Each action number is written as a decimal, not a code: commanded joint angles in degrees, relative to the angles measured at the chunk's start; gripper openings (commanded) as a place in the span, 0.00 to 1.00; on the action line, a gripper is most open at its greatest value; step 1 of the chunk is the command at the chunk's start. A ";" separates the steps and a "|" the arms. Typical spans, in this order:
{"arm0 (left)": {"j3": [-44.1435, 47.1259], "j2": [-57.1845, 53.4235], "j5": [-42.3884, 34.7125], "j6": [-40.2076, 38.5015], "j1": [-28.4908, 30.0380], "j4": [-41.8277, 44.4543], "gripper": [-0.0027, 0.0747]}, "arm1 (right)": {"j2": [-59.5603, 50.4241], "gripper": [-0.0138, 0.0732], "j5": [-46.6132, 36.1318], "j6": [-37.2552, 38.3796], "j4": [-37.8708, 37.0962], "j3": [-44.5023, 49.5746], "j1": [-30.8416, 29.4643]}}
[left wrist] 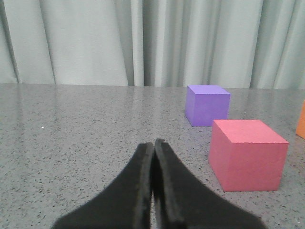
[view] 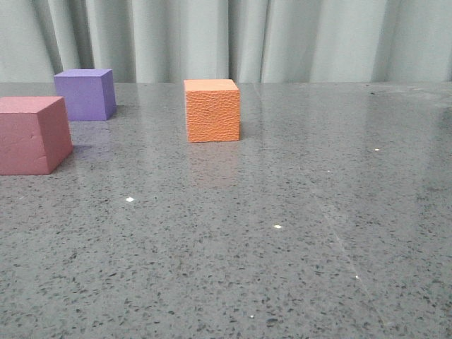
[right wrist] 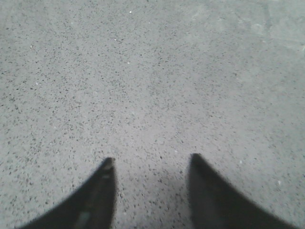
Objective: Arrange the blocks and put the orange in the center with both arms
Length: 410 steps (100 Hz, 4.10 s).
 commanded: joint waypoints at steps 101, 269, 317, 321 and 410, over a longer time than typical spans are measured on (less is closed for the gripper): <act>3.09 -1.55 -4.55 -0.13 0.26 -0.43 0.01 | -12.13 0.08 -2.51 -0.47 -2.07 4.34 -0.32; 3.09 -1.55 -4.55 -0.13 0.26 -0.43 0.01 | -53.35 0.08 -35.65 -34.27 38.02 43.01 -17.16; 3.09 -1.55 -4.55 -0.13 0.26 -0.43 0.01 | -53.18 0.08 -35.65 -34.27 38.02 43.01 -19.36; 3.09 -1.55 -4.55 -0.13 0.26 -0.43 0.01 | -53.18 0.08 -35.65 -34.27 38.02 43.01 -19.36; 3.09 -1.55 -5.21 -0.13 0.26 -0.43 0.01 | -53.18 0.08 -35.65 -34.27 38.02 43.01 -19.36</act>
